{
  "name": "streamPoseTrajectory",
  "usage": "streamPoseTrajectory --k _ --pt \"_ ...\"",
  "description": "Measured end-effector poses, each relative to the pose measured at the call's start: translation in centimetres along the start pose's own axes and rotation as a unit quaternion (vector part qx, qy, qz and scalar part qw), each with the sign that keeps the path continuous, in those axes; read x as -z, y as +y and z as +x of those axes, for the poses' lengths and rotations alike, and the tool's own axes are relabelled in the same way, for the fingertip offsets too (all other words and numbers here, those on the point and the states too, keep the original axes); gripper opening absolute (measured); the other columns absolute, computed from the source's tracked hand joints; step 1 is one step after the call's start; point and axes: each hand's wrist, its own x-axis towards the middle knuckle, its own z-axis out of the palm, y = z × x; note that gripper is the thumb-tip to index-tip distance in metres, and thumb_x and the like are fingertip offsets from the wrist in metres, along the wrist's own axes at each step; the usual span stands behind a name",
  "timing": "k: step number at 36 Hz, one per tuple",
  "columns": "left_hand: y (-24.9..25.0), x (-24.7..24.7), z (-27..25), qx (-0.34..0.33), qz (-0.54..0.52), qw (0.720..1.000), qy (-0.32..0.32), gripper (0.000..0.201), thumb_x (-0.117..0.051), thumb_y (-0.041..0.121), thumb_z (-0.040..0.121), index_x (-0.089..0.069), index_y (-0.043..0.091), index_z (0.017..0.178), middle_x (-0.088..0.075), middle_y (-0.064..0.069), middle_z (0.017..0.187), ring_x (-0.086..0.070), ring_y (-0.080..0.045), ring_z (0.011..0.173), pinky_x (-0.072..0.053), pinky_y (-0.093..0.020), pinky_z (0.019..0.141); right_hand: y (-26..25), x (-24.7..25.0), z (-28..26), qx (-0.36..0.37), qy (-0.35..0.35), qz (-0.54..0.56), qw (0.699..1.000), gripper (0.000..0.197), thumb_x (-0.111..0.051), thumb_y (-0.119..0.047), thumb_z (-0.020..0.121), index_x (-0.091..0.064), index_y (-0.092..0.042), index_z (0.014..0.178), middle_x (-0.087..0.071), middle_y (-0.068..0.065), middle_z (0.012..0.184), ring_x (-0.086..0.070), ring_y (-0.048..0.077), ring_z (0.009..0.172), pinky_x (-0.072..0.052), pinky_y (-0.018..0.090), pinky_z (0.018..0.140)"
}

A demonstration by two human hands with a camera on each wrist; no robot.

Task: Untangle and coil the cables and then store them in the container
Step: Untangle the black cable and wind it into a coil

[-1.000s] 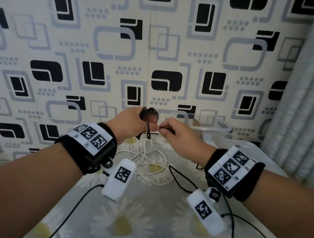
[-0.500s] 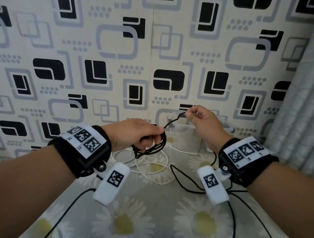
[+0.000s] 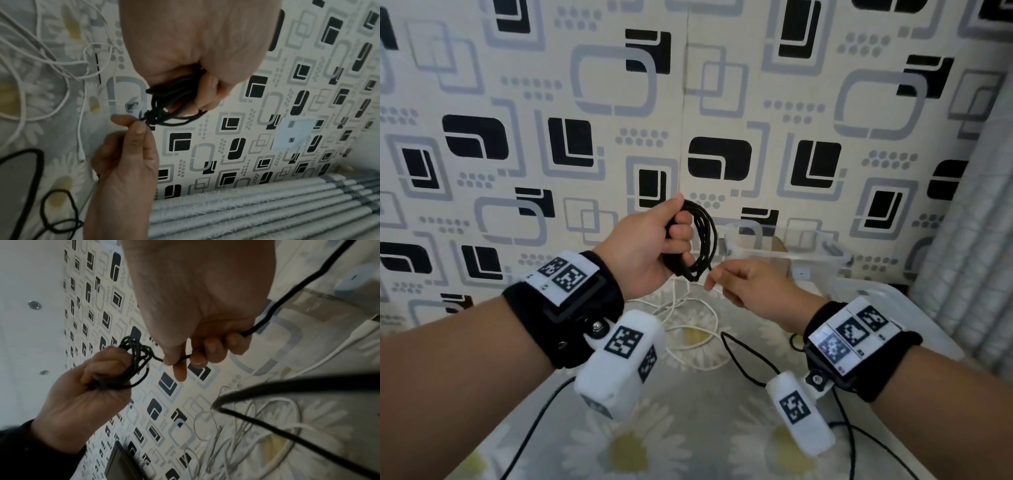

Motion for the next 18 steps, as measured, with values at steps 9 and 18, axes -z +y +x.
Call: streamPoseTrajectory --k 9,18 --pt "0.2 -0.4 0.9 -0.021 -0.138 0.990 0.007 0.038 -0.041 0.041 0.102 -0.044 0.017 0.072 -0.036 0.009 0.054 -0.025 -0.005 0.036 -0.040 -0.017 0.045 -0.3 -1.3 -0.8 0.007 -0.140 -0.104 0.985 0.061 -0.049 -0.018 0.098 -0.024 -0.049 0.144 -0.056 -0.005 0.078 -0.052 0.010 0.070 -0.047 0.031 0.075" --pt "-0.4 0.5 2.4 -0.169 0.031 0.979 0.110 0.027 -0.039 0.033 0.104 -0.042 0.015 0.084 -0.047 0.004 0.063 -0.036 -0.010 0.049 -0.044 -0.025 0.065 -1.8 -0.9 -1.0 0.024 -0.145 -0.186 0.972 0.065 -0.053 -0.013 0.095 -0.026 -0.039 0.149 -0.057 -0.002 0.089 -0.054 0.011 0.073 -0.050 0.030 0.079"
